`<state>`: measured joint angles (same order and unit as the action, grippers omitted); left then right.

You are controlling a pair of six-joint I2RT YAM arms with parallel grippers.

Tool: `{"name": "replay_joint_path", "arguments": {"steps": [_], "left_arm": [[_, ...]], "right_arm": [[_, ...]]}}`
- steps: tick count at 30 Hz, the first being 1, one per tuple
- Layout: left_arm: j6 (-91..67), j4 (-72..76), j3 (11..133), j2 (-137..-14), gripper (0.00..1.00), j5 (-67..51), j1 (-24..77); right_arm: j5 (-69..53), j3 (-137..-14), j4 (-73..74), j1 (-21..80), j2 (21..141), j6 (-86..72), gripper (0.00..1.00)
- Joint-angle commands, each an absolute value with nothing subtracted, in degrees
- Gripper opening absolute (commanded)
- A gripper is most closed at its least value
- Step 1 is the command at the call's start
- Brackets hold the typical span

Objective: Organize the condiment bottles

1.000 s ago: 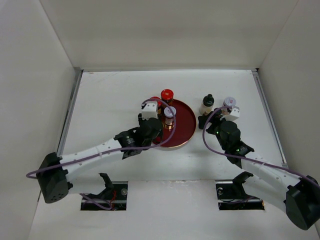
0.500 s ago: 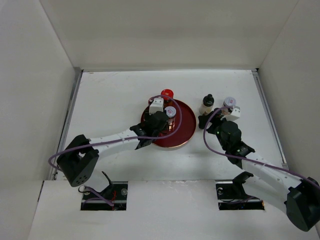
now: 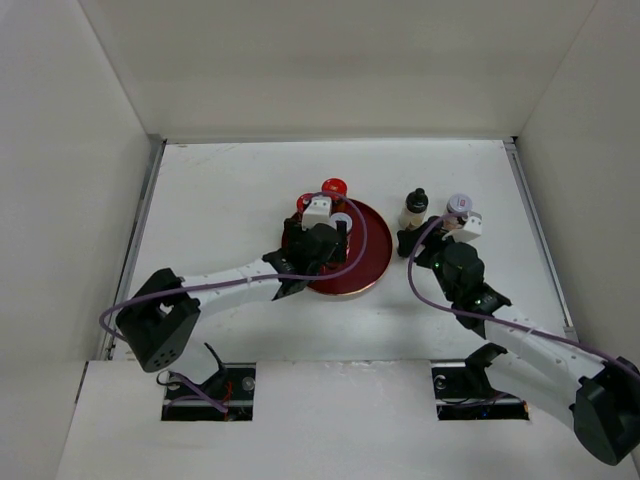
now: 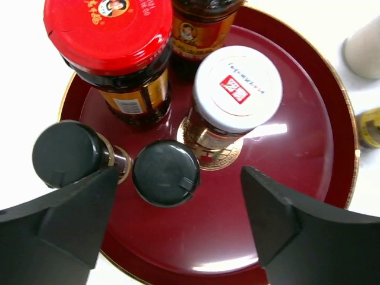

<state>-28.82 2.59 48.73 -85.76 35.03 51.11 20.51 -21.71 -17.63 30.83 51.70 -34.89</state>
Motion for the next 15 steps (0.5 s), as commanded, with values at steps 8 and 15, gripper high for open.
{"name": "replay_joint_path", "arguments": {"steps": [8,15], "left_arm": [[-26.8,6.1,49.4,-72.7,1.0,37.5,51.9],[-23.7,12.4,46.2,-63.7,1.0,38.1,51.3]], "right_arm": [[20.6,-23.2,-20.5,31.2,47.8,-34.5,0.82],[21.7,-24.3,-18.6,31.0,47.9,-33.1,0.74]]}}
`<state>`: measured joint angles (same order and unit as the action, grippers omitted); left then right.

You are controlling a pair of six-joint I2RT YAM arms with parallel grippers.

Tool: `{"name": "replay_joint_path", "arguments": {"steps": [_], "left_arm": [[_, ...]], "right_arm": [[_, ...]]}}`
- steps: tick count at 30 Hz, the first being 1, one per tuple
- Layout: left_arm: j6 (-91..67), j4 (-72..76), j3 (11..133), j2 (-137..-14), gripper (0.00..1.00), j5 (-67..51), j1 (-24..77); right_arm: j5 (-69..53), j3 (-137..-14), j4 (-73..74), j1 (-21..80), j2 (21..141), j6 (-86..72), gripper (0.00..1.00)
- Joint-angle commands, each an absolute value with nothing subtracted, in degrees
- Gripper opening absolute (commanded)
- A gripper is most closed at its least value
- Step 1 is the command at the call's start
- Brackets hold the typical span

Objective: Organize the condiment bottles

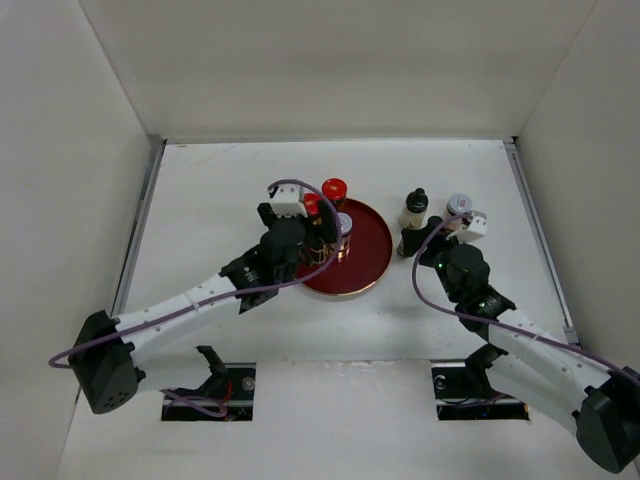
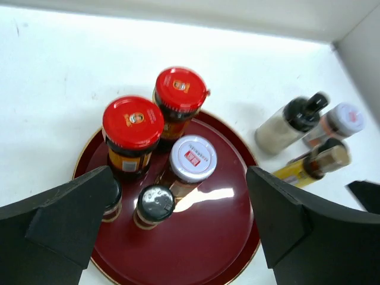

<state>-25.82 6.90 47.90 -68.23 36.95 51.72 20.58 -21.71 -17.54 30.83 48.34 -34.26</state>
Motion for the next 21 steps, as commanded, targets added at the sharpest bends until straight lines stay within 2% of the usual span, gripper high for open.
{"name": "replay_joint_path", "arguments": {"steps": [1,4,6,9,11,13,17,21], "left_arm": [[-23.7,13.1,45.4,-62.4,1.0,38.3,51.2],[-23.6,15.6,41.1,-56.7,0.99,39.7,49.7],[-24.6,17.5,36.8,-52.7,0.82,41.0,48.0],[-28.8,19.8,28.2,-45.8,0.49,44.8,45.5],[-31.4,20.5,22.9,-42.1,0.4,46.8,43.9],[-33.2,20.7,18.6,-39.4,0.38,46.9,41.3],[-37.6,22.3,12.1,-37.0,0.41,45.1,36.3],[-40.1,28.3,6.5,-35.6,0.44,42.5,34.4]], "right_arm": [[22.0,-24.6,-18.2,30.9,48.3,-32.8,0.72],[22.8,-26.2,-16.7,31.2,49.7,-31.6,0.61],[24.2,-27.4,-15.3,31.2,50.2,-30.2,0.55],[27.4,-29.8,-12.4,32.6,50.7,-28.0,0.49],[29.3,-31.4,-9.9,32.9,51.7,-27.2,0.49],[30.8,-33.3,-7.0,32.9,52.9,-26.5,0.53],[30.8,-38.1,-1.6,32.7,56.7,-25.0,0.7],[32.1,-42.4,2.3,32.1,60.1,-24.4,0.72]]}}
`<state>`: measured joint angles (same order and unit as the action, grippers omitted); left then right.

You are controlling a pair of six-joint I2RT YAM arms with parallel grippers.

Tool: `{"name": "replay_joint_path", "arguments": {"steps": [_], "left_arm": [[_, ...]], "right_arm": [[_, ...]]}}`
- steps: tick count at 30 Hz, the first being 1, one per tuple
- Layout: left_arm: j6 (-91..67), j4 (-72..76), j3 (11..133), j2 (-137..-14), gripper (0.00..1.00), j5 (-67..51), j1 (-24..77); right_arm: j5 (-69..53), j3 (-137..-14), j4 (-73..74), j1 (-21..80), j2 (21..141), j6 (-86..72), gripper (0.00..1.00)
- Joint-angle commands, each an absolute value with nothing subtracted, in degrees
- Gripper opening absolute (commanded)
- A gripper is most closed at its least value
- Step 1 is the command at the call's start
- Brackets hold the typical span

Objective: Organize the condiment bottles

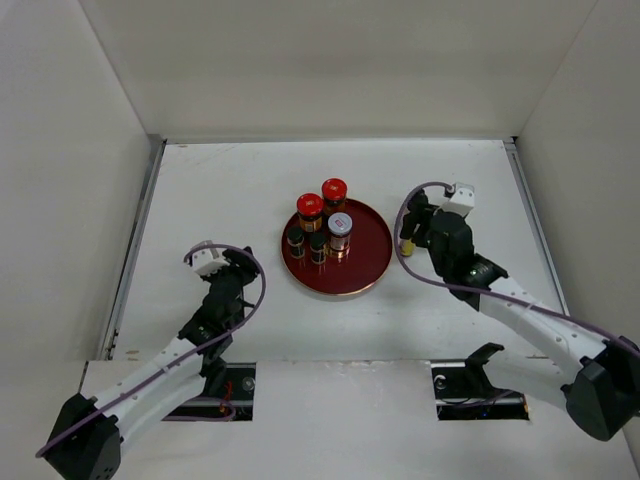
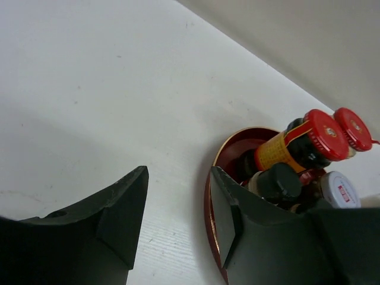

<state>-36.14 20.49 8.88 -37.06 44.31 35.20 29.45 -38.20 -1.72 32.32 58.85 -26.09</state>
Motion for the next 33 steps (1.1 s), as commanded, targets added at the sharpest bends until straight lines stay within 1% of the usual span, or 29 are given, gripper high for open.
{"name": "replay_joint_path", "arguments": {"steps": [1,5,10,28,30,33], "left_arm": [[-40.5,29.6,5.6,-35.6,0.45,41.8,34.4],[-41.7,31.3,5.4,-38.0,0.49,38.8,34.5],[-43.0,32.1,5.3,-40.4,0.5,38.4,33.9],[-43.5,32.1,5.1,-40.5,0.53,38.5,33.4],[-43.5,32.2,5.1,-41.0,0.53,38.6,33.4],[-43.5,32.3,5.4,-42.2,0.53,38.4,33.2]], "right_arm": [[32.7,-43.1,2.9,32.1,60.6,-24.6,0.72],[33.5,-46.4,6.1,32.4,63.6,-24.7,0.67],[33.8,-47.6,8.0,32.4,66.2,-25.3,0.62],[33.0,-50.4,5.4,30.6,72.9,-23.0,0.53],[33.0,-51.1,5.4,30.6,73.8,-22.7,0.5],[33.0,-52.2,5.4,30.6,75.0,-22.2,0.41]]}}
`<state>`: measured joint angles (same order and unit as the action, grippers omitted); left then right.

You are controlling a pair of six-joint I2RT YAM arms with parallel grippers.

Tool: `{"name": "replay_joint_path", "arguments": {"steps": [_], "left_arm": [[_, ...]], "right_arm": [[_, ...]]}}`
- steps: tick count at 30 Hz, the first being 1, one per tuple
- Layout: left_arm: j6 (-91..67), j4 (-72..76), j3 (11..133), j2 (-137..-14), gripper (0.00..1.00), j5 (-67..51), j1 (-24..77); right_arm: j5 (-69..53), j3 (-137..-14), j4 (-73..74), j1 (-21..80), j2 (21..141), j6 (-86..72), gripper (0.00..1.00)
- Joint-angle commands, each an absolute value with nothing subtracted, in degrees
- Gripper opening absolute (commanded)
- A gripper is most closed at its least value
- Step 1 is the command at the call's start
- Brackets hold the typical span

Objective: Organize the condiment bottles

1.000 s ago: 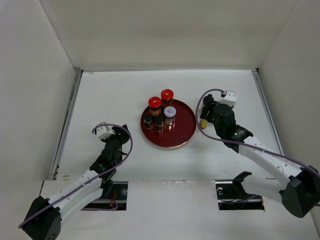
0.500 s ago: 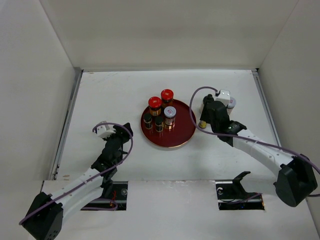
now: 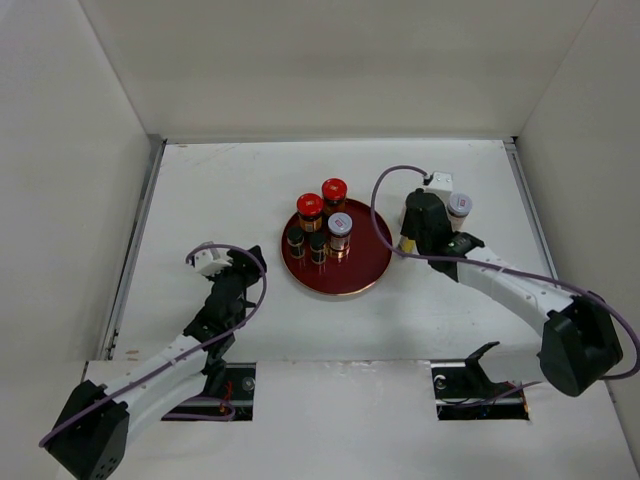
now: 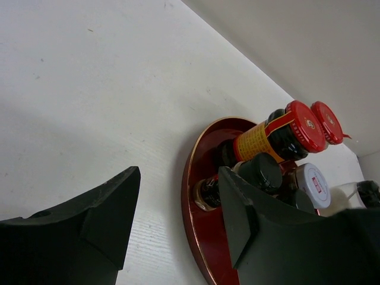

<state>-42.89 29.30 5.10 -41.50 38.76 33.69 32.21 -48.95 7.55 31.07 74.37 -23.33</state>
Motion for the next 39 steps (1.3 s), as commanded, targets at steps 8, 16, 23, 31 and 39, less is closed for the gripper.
{"name": "replay_joint_path", "arguments": {"steps": [8,16,23,31,39], "left_arm": [[-43.5,32.2,5.4,-41.4,0.53,38.1,32.7],[-44.1,32.3,5.3,-42.1,0.54,37.8,32.3],[-44.6,32.3,5.1,-42.0,0.56,37.1,31.9],[-45.4,32.4,5.3,-44.4,0.56,37.0,31.5],[-45.7,32.9,5.4,-45.5,0.58,36.6,31.2]], "right_arm": [[37.4,-54.7,6.8,33.2,70.2,-20.2,0.32],[33.9,-61.3,3.7,35.5,74.9,-19.4,0.33],[30.5,-68.5,-5.3,35.7,87.3,-17.7,0.33],[28.3,-75.7,-8.3,35.8,97.5,-17.1,0.33],[27.9,-77.3,-8.3,37.1,103.2,-17.6,0.39]]}}
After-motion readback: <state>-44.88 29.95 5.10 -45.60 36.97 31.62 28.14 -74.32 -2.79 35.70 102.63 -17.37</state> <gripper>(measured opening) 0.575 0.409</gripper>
